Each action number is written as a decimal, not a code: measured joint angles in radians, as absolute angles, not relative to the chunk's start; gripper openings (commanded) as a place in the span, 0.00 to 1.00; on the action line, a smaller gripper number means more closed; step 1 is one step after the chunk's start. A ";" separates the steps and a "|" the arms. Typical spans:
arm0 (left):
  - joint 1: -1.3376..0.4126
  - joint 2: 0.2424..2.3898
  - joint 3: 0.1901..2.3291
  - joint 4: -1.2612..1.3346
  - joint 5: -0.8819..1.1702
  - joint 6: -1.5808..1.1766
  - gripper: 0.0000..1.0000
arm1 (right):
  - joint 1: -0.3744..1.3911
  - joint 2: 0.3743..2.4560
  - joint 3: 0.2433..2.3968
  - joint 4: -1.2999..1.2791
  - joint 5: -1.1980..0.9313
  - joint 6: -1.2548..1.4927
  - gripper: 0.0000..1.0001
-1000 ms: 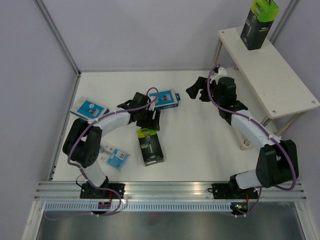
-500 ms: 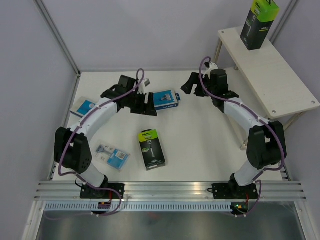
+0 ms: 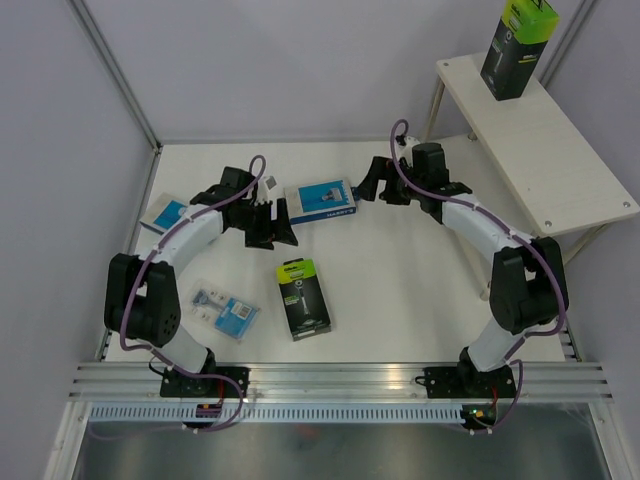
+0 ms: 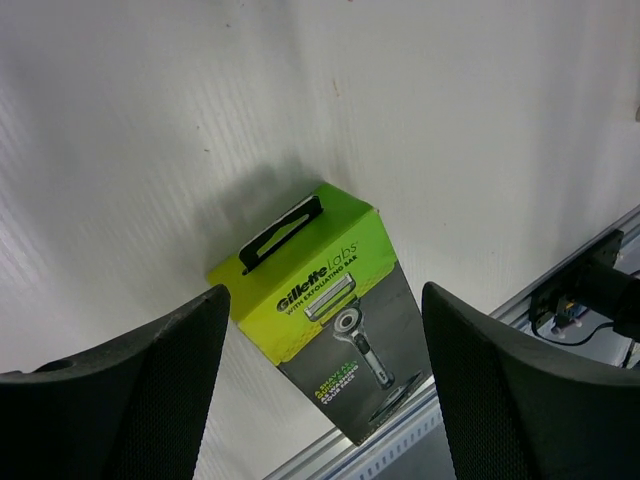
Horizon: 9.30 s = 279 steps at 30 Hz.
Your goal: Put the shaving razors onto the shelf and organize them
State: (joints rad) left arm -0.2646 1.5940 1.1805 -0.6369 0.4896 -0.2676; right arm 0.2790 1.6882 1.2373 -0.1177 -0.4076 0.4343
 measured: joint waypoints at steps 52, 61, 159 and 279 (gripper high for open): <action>-0.696 1.087 0.320 0.055 0.284 -0.992 0.68 | 0.807 1.700 0.856 0.187 -0.054 0.904 0.79; -0.721 1.251 0.356 0.233 0.285 -0.998 0.68 | 0.799 1.701 0.902 0.171 -0.047 0.888 0.79; -0.214 1.609 0.349 0.772 0.582 -0.965 0.56 | 0.476 1.298 0.793 -0.059 -0.309 0.487 0.80; -0.377 1.423 0.990 -0.197 1.256 0.427 0.02 | 0.646 1.620 0.682 0.794 -0.801 -0.153 0.98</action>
State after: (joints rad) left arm -0.3767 1.4235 0.9897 -0.1967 1.2560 0.4274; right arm 0.6460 1.6199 0.6815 0.7937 -0.8005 -0.1532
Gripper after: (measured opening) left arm 0.026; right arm 0.979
